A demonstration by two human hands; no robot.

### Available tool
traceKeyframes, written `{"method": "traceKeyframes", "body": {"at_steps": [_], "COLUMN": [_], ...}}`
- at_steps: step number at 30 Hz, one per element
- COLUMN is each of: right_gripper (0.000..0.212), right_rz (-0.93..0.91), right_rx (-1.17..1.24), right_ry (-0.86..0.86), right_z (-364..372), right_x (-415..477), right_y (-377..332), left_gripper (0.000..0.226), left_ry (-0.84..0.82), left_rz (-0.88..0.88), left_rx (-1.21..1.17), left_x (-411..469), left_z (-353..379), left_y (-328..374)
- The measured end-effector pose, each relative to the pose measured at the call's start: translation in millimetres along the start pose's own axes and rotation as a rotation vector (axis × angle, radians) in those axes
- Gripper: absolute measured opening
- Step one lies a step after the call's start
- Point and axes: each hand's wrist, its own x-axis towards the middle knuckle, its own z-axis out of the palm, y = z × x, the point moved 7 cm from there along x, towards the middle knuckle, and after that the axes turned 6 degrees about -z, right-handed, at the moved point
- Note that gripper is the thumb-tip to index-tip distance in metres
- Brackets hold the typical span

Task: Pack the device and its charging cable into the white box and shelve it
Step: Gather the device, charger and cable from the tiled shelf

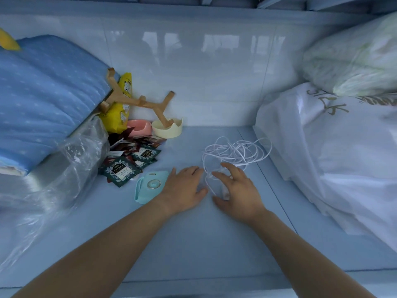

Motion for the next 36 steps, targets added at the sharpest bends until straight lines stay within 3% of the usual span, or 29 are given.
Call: {"method": "traceKeyframes", "body": {"at_steps": [6,12,19,24,29,36], "right_gripper": [0.081,0.084,0.1,0.085,0.066,0.069], "right_rz": [0.038,0.014,0.188,0.181,0.071,-0.043], "right_rx": [0.071,0.076,0.05,0.089,0.217,0.312], "right_ry": [0.031,0.067,-0.29,-0.301,-0.109,-0.094], "right_z": [-11.7,-20.9,7.8,12.0,-4.2,-14.2], "right_x": [4.8,25.2,39.7,37.7,32.7,26.1], "right_y": [27.6,45.0,77.9,76.5,64.8,62.3], "left_gripper": [0.045,0.055,0.063,0.056,0.055,0.05], "left_ry": [0.127,0.166,0.027,-0.02,0.048,0.043], "left_rz": [-0.028,0.038,0.036,0.007,-0.003,-0.02], "left_rx": [-0.018,-0.105,-0.078,-0.106,-0.107,-0.042], "left_x": [19.8,32.7,55.5,55.9,49.9,43.0], "left_z": [-17.5,-24.0,-6.9,8.3,6.5,13.3], "left_y": [10.7,24.6,28.6,26.6,25.4,21.8]}}
